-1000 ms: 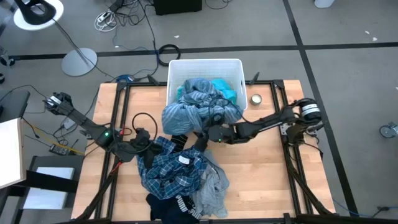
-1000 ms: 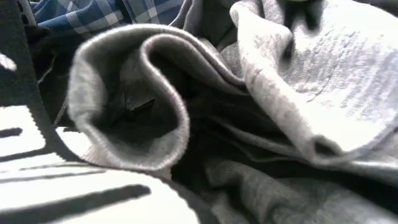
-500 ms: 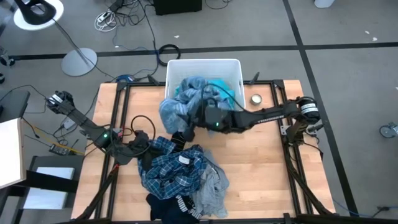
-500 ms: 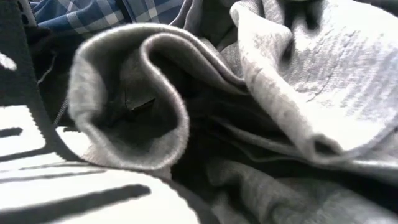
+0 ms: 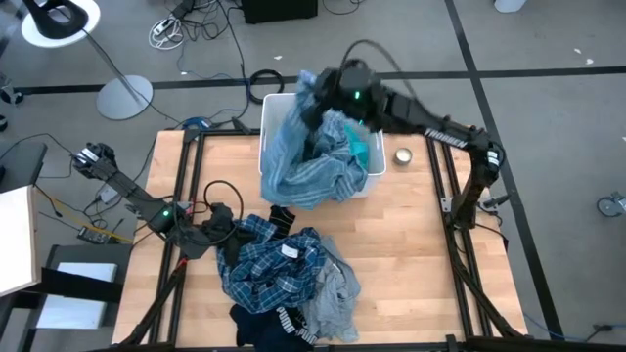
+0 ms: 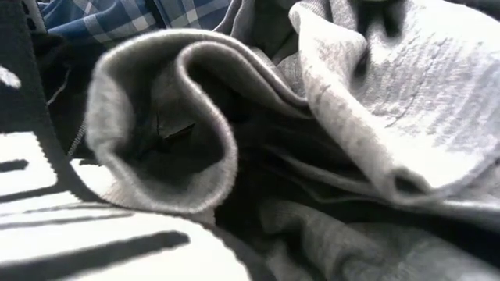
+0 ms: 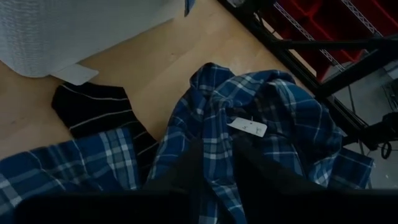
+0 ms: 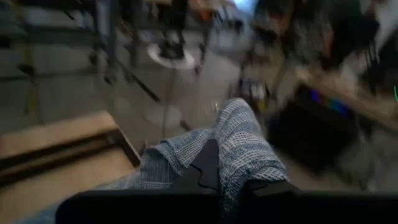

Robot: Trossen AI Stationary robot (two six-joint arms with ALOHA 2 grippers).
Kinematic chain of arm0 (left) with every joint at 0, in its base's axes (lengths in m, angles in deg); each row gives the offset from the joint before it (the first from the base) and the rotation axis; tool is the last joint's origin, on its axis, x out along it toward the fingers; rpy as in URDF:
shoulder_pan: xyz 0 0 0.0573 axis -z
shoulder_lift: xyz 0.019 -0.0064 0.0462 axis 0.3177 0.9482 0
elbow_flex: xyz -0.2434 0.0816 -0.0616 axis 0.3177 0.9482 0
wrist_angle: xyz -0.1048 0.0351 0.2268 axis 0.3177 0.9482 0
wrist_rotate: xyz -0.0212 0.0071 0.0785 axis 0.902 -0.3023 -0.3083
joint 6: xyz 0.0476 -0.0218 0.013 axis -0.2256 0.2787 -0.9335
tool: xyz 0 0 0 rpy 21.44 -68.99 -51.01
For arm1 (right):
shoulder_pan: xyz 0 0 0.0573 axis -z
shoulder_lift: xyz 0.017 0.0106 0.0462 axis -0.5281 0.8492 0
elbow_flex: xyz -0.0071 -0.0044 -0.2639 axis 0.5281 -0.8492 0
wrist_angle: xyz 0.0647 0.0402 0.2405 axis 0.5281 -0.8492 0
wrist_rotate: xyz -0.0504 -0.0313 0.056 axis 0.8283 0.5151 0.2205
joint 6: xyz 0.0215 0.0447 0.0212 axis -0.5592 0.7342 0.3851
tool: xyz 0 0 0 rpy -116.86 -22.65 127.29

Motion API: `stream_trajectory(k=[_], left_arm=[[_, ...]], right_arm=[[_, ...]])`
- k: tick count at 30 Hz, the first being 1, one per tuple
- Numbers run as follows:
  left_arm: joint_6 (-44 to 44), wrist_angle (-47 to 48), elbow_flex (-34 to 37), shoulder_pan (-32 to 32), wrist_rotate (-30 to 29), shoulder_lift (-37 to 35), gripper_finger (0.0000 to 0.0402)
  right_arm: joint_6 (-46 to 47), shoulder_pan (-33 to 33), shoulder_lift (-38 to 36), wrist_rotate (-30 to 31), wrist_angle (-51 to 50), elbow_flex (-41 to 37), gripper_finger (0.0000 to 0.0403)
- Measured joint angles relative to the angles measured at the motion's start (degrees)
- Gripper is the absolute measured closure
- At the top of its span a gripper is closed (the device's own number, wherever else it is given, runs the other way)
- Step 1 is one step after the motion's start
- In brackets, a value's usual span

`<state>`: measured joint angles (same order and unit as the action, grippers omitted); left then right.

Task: Sort clothes
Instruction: Put the blue towel into the laundry bin

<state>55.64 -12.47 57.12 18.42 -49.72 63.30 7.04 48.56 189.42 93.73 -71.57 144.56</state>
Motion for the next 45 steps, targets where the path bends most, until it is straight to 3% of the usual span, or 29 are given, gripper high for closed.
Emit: stream_trajectory(k=[2, 5, 9, 17, 25, 29, 32, 38, 45], left_arm=[[-0.04, 0.08, 0.00, 0.02, -0.41, 0.00, 0.0312], [-0.10, 0.71, 0.00, -0.04, -0.47, 0.00, 0.0312], [-0.28, 1.90, 0.02, -0.13, -0.46, 0.02, 0.0312], [-0.32, 1.54, 0.02, -0.20, -0.73, 0.02, 0.0312], [-0.18, 0.20, 0.02, -0.20, -0.37, 0.02, 0.0312], [-0.15, -1.62, 0.02, -0.20, -0.25, 0.02, 0.0312], [0.09, -1.69, 0.02, -0.20, -0.19, 0.02, 0.0312], [0.25, -2.92, 0.02, -0.20, -0.10, 0.02, 0.0312], [0.27, -2.54, 0.02, -0.20, -0.10, 0.02, 0.0312]], right_arm=[[7.02, 1.71, -0.09, -1.67, -8.33, 1.25, 0.0398], [17.91, 3.33, 0.08, -9.38, -20.17, 1.22, 0.0398], [22.85, 3.81, 2.73, -14.21, -29.30, -0.79, 0.0395], [22.97, 4.12, 12.42, -16.32, -28.89, -3.93, 0.0365], [23.10, 7.49, 19.73, -27.22, -28.68, -3.95, 0.0257], [23.10, 9.51, 22.67, -26.14, -30.05, -3.88, 0.0202], [23.11, 10.34, 25.68, -23.21, -33.69, -3.86, 0.0185], [21.81, 11.07, 26.51, -22.18, -38.08, -3.82, 0.0192], [20.76, 11.46, 19.16, -18.79, -39.37, 0.38, 0.0204]])
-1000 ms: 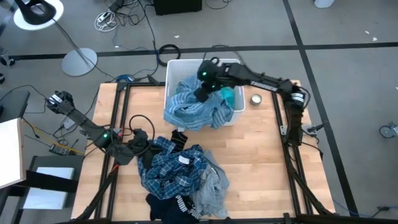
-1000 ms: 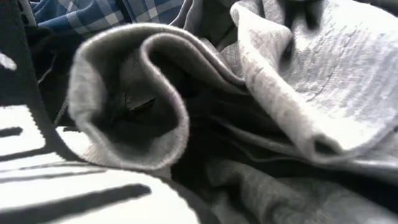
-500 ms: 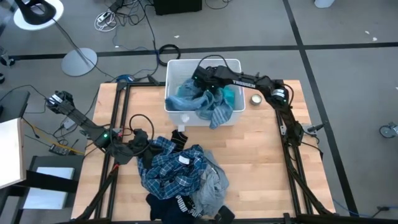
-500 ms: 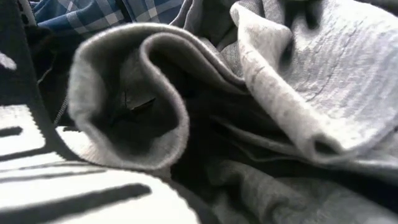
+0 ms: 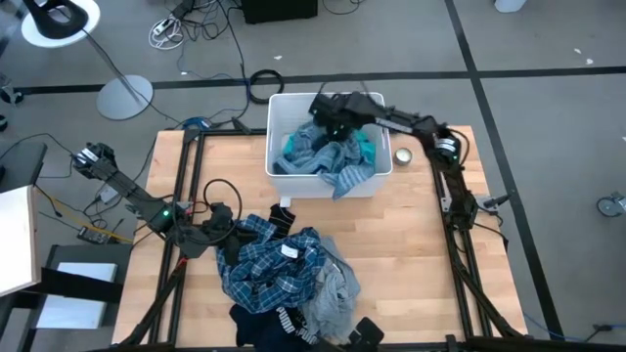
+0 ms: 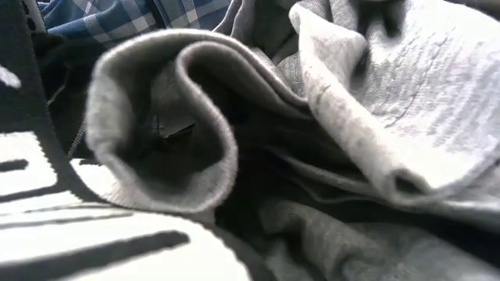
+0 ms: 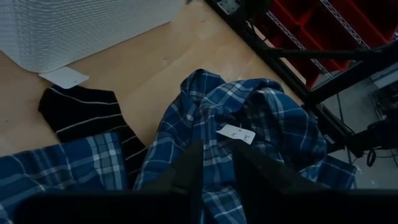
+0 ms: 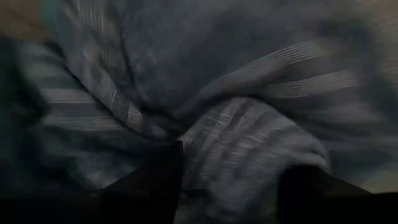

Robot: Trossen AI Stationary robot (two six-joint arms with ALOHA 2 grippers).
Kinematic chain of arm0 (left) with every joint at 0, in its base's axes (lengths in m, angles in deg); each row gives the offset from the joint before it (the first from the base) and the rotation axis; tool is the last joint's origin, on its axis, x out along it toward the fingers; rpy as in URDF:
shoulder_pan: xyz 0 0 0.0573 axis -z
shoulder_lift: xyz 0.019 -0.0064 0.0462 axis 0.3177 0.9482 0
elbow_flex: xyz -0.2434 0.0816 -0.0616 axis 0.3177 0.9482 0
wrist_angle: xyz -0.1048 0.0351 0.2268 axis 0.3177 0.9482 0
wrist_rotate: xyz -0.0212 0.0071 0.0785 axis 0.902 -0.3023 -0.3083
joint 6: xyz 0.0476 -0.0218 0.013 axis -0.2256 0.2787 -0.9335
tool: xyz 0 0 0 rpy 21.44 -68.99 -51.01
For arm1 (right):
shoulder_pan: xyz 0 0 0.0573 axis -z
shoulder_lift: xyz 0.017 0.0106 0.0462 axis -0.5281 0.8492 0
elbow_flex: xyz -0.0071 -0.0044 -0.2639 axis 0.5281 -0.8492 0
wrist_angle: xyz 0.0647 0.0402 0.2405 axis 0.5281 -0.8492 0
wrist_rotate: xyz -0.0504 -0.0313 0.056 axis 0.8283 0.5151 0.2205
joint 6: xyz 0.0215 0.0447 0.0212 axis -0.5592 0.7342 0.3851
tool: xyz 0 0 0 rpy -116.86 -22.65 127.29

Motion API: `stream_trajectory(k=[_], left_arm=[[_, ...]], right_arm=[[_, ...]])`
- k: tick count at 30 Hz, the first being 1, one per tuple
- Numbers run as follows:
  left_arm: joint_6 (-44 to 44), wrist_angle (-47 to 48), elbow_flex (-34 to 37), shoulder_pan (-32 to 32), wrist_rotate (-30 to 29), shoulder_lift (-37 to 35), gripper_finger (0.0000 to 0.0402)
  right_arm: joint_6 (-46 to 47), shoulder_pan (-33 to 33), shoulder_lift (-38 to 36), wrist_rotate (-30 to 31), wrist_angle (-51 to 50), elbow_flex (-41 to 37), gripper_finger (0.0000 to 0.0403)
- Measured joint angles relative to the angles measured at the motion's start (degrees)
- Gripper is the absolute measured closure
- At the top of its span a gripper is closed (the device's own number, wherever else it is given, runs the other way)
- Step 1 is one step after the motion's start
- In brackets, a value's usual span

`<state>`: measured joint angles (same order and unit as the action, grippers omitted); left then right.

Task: Sort clothes
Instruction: Put the blue towel into the laundry bin

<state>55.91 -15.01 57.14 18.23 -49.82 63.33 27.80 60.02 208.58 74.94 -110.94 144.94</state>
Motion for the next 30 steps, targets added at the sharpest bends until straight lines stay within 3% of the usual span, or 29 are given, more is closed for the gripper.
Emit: stream_trajectory(k=[11, 21, 30], left_arm=[[-2.01, 0.53, 0.00, 0.00, -0.01, 0.02, 0.0312], [-2.14, 1.03, 0.00, 0.00, 0.47, 0.02, 0.0312], [-2.14, 0.99, 0.00, 0.00, 2.57, 0.04, 0.0312]], right_arm=[[3.53, 0.02, -13.00, 5.50, -0.81, 2.86, 0.0206], [18.79, -3.45, -14.64, -5.73, -2.98, 1.54, 0.0206], [25.37, -5.27, -13.55, -12.71, -1.95, -11.63, 0.0206]])
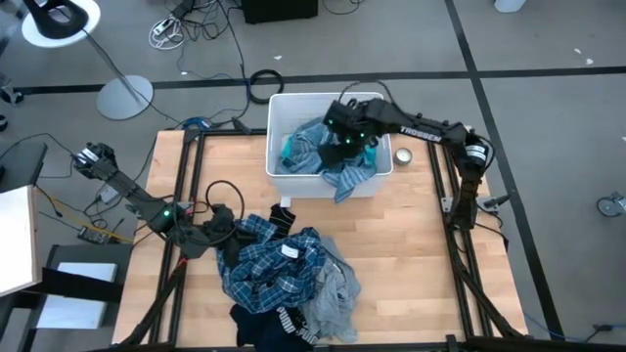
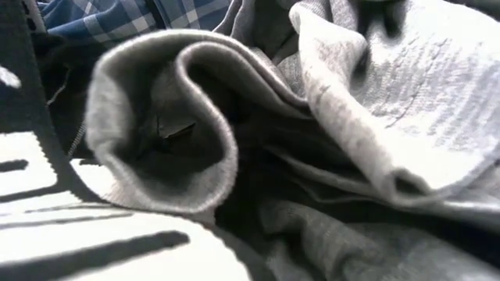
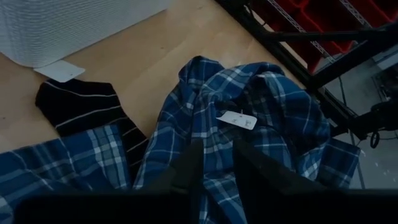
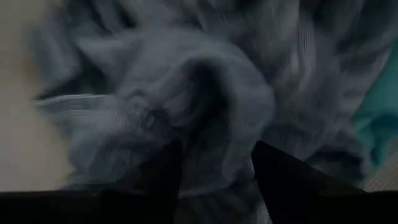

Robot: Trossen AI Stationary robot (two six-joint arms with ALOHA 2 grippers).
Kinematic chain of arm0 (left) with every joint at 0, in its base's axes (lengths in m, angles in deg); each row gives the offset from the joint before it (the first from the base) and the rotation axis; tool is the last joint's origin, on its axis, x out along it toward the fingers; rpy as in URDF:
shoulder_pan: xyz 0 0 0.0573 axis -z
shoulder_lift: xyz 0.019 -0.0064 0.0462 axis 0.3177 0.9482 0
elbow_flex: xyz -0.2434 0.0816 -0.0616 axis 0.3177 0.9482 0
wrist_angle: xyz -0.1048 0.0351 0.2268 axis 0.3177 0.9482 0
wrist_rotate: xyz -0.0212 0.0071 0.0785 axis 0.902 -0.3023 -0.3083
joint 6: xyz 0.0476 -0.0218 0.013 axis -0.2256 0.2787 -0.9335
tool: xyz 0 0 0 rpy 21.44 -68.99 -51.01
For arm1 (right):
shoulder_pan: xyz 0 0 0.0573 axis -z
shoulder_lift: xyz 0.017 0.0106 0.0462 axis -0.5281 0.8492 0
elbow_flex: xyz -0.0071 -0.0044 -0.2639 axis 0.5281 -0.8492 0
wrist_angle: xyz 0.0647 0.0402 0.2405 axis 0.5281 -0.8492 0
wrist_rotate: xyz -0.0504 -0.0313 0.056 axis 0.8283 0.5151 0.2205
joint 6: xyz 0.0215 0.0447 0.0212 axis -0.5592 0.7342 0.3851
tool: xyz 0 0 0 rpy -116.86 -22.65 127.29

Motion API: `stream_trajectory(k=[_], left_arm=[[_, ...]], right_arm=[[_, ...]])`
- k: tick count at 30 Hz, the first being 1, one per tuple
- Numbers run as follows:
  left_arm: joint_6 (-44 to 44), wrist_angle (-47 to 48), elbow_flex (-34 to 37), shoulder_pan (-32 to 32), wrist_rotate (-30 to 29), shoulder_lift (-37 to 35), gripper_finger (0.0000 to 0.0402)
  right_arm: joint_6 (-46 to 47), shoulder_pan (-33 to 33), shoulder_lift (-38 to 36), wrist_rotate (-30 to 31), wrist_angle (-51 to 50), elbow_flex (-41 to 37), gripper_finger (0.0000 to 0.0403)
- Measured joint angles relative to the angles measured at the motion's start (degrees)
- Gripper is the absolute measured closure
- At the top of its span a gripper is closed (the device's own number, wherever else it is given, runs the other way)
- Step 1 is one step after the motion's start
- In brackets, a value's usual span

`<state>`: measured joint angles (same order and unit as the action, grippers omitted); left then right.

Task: Sort clothes
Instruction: Put the blue towel into the laundry bin

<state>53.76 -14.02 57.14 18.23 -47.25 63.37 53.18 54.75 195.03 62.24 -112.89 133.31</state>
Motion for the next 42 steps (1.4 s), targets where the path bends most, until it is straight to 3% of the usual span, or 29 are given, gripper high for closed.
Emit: stream_trajectory(k=[5, 11, 16, 20, 26, 34, 42], left_arm=[[0.00, -0.03, 0.00, 0.00, 0.49, -0.02, 0.0312], [0.06, -0.03, 0.00, 0.04, 0.77, -0.02, 0.0312], [0.38, -0.03, 0.00, 0.04, 0.75, -0.02, 0.0312], [0.58, -0.13, 0.00, 0.06, 0.75, -0.02, 0.0312], [0.63, -0.16, 0.00, 0.09, 1.10, -0.02, 0.0312], [0.66, -0.25, 0.00, 0.09, 1.38, -0.02, 0.0312], [0.68, -0.32, 0.00, 0.09, 2.92, -0.02, 0.0312]], right_arm=[[0.90, 0.04, -0.06, 0.69, 5.89, -9.95, 0.0206], [0.58, 0.49, -0.07, 9.15, 13.71, -21.41, 0.0208], [-1.66, 2.16, -0.11, 10.57, 17.09, -27.42, 0.0222], [-2.33, 3.21, -0.17, 10.57, 16.79, -27.92, 0.0237], [-5.00, 3.74, -0.36, 10.80, 12.99, -20.95, 0.0249], [-8.30, 5.00, -0.46, 14.61, 6.47, -3.35, 0.0250], [-10.47, 4.15, -0.48, 14.69, 2.39, 11.08, 0.0252]])
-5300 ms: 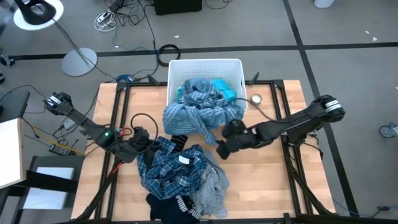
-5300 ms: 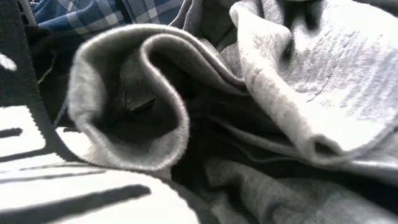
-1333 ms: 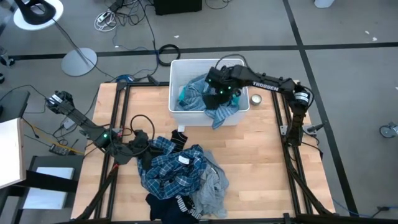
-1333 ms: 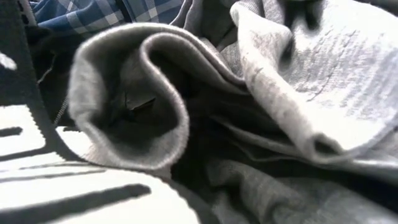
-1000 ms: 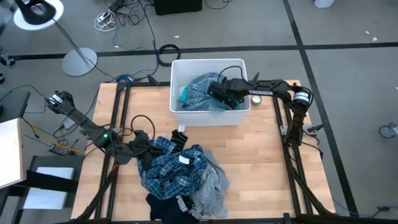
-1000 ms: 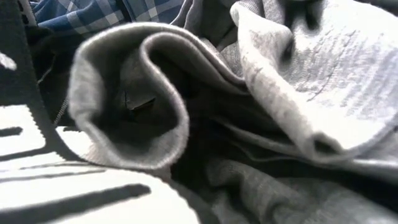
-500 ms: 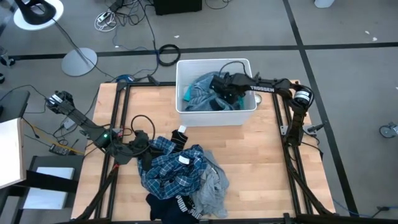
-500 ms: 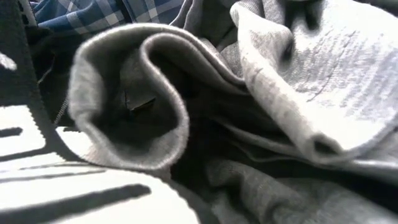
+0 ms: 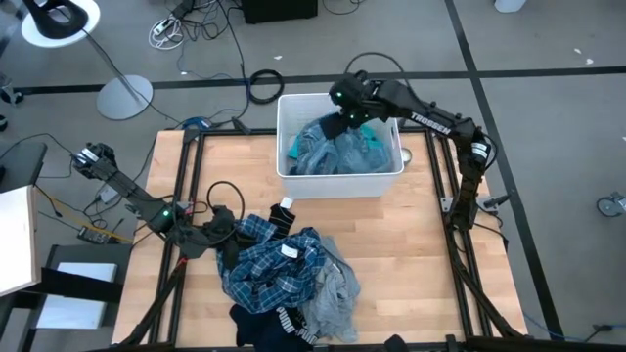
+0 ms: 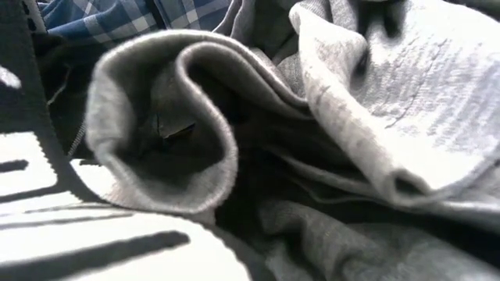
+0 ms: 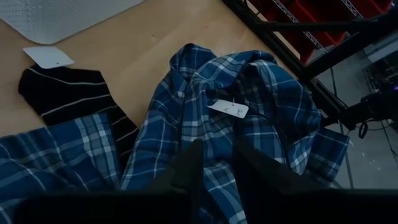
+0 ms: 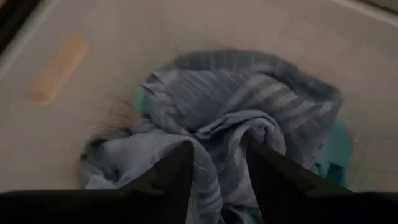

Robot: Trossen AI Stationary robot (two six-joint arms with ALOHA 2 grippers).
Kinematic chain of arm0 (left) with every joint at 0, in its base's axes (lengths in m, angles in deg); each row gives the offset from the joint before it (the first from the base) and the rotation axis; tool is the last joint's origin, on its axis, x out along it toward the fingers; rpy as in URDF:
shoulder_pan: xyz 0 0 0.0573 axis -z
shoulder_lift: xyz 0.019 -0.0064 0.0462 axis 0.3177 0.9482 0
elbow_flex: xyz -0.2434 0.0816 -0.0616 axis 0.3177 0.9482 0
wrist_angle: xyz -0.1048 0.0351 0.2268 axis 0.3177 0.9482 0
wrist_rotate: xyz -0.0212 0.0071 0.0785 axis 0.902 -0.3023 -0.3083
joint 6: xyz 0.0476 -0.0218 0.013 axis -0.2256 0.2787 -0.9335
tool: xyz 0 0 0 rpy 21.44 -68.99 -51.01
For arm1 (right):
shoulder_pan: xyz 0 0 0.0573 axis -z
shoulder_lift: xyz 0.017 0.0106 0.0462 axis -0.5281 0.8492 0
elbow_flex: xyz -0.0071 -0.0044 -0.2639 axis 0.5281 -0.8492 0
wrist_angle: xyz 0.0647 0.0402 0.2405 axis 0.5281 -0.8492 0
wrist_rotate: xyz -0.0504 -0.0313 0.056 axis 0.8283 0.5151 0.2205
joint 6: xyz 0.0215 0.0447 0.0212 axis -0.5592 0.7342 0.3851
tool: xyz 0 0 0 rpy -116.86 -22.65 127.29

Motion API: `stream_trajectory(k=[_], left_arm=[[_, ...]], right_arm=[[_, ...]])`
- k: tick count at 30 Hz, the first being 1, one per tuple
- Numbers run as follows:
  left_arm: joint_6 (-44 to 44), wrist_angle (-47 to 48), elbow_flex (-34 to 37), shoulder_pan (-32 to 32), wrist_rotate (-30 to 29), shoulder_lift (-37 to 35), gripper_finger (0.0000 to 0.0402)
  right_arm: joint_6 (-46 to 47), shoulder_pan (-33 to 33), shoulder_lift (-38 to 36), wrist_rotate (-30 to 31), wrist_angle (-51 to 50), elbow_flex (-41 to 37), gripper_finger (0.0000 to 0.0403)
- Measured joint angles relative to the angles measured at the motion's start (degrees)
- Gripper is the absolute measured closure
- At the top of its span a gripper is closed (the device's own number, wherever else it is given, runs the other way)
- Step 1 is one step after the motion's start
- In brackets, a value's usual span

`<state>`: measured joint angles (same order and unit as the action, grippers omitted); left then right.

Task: Sort clothes
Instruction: Put the blue towel into the laundry bin, then put the gray shirt into the laundry bin

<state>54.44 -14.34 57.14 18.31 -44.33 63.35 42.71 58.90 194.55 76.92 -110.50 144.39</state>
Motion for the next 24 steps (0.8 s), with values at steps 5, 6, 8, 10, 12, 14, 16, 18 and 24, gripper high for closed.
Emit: stream_trajectory(k=[5, 6, 8, 10, 12, 14, 16, 18, 24], left_arm=[[-0.33, -0.02, 0.00, 0.00, 0.54, 0.00, 0.0312], [-0.29, -0.02, 0.00, 0.00, 0.54, 0.00, 0.0312], [-0.23, -0.05, 0.00, 0.00, 0.54, 0.00, 0.0312], [-0.31, -0.10, 0.00, 0.00, 0.54, 0.00, 0.0312], [-0.33, -0.08, 0.00, 0.00, 0.54, 0.00, 0.0312], [-0.95, -0.07, 0.00, 0.00, 0.55, 0.00, 0.0312], [-2.20, -0.09, 0.00, 0.00, 0.69, 0.00, 0.0312], [-3.90, -0.08, 0.00, 0.00, 0.84, 0.00, 0.0312], [-11.20, -0.06, 0.00, 0.00, 1.04, 0.00, 0.0312]], right_arm=[[-2.94, -2.06, -0.01, 0.01, -7.14, 7.66, 0.0252], [-3.62, -2.67, -0.13, 0.06, -8.47, 9.04, 0.0252], [-4.58, -4.29, -0.65, 1.29, -10.76, 11.34, 0.0253], [-4.75, -6.24, -1.84, 4.44, -12.59, 12.92, 0.0253], [-3.44, -8.60, -3.74, 7.32, -14.05, 13.47, 0.0253], [-1.53, -11.55, -5.98, 9.11, -14.96, 13.49, 0.0252], [0.19, -15.35, -8.04, 10.33, -15.46, 13.49, 0.0252], [1.79, -19.84, -9.69, 11.78, -15.51, 13.50, 0.0253], [7.10, -34.45, -11.02, 15.10, -15.66, 13.51, 0.0253]])
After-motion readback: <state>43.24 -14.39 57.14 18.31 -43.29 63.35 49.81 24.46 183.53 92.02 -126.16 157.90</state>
